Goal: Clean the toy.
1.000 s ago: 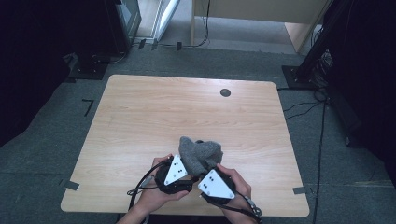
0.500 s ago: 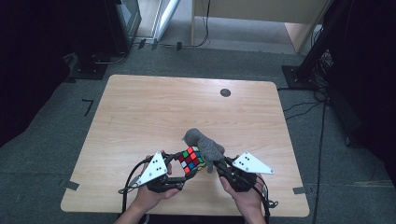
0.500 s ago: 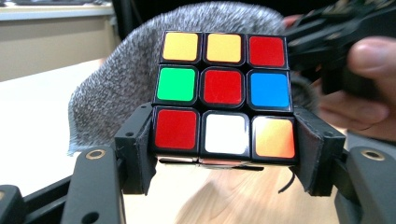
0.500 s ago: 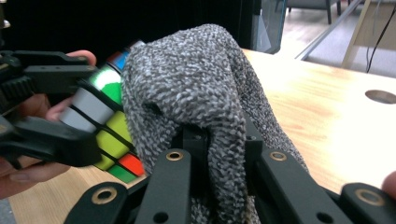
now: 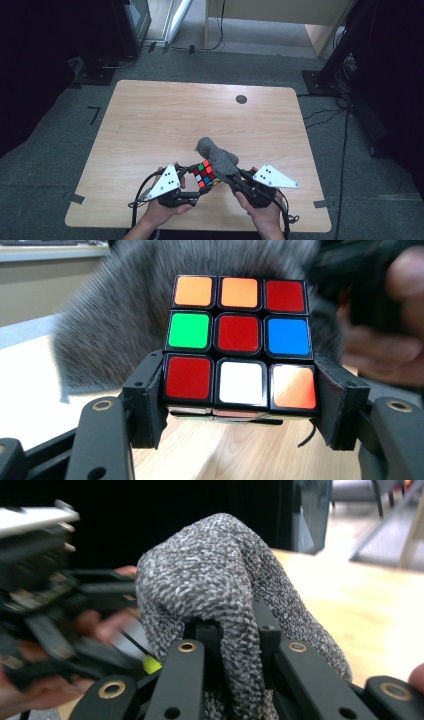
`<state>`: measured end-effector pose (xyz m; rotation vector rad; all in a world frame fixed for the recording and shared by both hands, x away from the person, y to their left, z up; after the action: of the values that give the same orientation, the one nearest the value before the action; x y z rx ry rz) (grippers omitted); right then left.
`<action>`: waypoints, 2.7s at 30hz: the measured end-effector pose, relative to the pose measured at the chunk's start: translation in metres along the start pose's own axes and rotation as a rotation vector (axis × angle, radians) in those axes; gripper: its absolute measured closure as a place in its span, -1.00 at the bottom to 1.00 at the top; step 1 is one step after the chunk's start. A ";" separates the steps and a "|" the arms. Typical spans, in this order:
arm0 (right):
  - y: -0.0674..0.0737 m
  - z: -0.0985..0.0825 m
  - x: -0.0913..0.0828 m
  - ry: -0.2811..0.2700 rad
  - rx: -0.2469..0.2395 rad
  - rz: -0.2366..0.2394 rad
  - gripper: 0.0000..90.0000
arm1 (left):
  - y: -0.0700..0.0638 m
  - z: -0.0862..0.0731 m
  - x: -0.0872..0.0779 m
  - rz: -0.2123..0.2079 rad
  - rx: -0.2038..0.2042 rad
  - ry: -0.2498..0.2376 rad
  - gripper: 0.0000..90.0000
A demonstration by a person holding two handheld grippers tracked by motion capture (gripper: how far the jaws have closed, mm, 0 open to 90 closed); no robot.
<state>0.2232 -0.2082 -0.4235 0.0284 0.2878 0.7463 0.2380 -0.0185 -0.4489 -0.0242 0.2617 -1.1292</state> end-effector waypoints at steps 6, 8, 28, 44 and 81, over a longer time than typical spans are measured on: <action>-0.002 -0.001 0.000 -0.006 0.033 0.012 0.79 | 0.006 0.002 -0.004 -0.044 -0.051 -0.042 -0.24; 0.002 0.004 -0.003 -0.023 -0.004 -0.006 0.79 | 0.006 -0.003 0.000 -0.022 -0.022 0.002 -0.24; 0.013 -0.018 0.015 -0.008 0.126 0.109 0.80 | 0.014 0.008 -0.015 -0.078 -0.161 -0.167 -0.24; 0.014 -0.015 0.011 -0.008 0.039 0.054 0.80 | 0.015 0.006 -0.014 -0.085 -0.172 -0.149 -0.24; 0.020 -0.018 0.016 0.021 0.013 0.059 0.79 | 0.019 0.004 -0.013 -0.102 -0.215 -0.133 -0.24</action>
<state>0.2168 -0.1843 -0.4424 0.0416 0.3123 0.8040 0.2508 0.0012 -0.4457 -0.3050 0.2648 -1.1906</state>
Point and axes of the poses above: each handheld gripper's, and its own axes: x roughly forward along the jaws, z roughly out of its top, y roughly to its left, the point moved 5 cm from there along x, roughly forward along the jaws, and after that the axes turned 5 degrees about -x, right-handed, at the moved point
